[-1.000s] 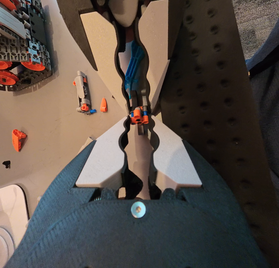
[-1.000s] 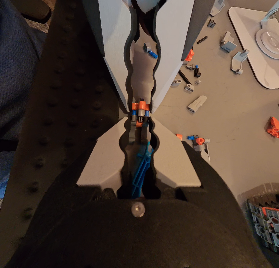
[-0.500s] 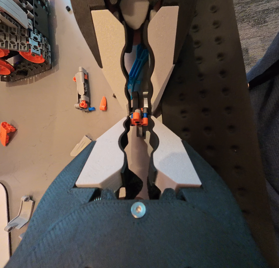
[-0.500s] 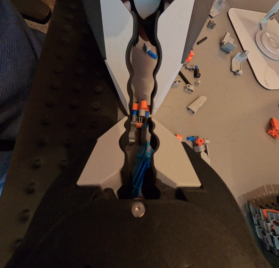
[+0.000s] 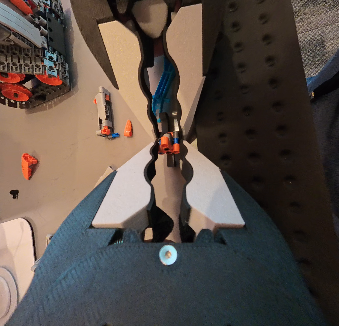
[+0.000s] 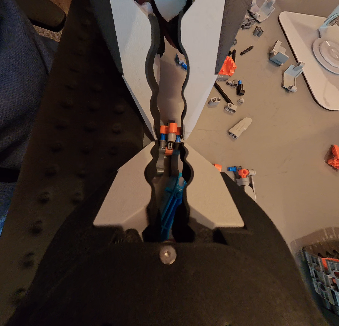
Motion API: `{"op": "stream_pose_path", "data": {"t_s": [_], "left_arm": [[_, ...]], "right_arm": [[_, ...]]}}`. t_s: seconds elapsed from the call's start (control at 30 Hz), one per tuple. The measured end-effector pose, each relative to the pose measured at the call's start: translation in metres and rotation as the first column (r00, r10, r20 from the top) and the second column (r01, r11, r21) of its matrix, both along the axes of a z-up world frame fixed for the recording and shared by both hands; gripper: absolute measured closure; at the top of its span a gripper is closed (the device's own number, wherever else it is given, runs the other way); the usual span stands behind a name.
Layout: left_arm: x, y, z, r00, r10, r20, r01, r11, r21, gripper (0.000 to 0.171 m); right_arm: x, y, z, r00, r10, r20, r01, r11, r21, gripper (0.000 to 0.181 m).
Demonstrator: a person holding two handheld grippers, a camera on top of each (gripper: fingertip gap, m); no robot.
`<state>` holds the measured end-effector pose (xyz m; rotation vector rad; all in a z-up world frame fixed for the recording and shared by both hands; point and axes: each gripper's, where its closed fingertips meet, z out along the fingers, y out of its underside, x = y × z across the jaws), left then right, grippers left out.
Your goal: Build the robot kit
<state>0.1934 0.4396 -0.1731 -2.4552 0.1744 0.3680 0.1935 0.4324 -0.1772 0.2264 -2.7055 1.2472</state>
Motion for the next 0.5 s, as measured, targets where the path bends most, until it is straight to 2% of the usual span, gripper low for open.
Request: {"op": "stream_pose_path", "data": {"t_s": [0.5], "left_arm": [[0.0010, 0.0006, 0.0017, 0.993, -0.044, -0.108, 0.050, 0.997, 0.059, 0.151]], "right_arm": [[0.0008, -0.0008, 0.0005, 1.000, 0.029, 0.000, -0.029, 0.999, -0.029, 0.160]]}}
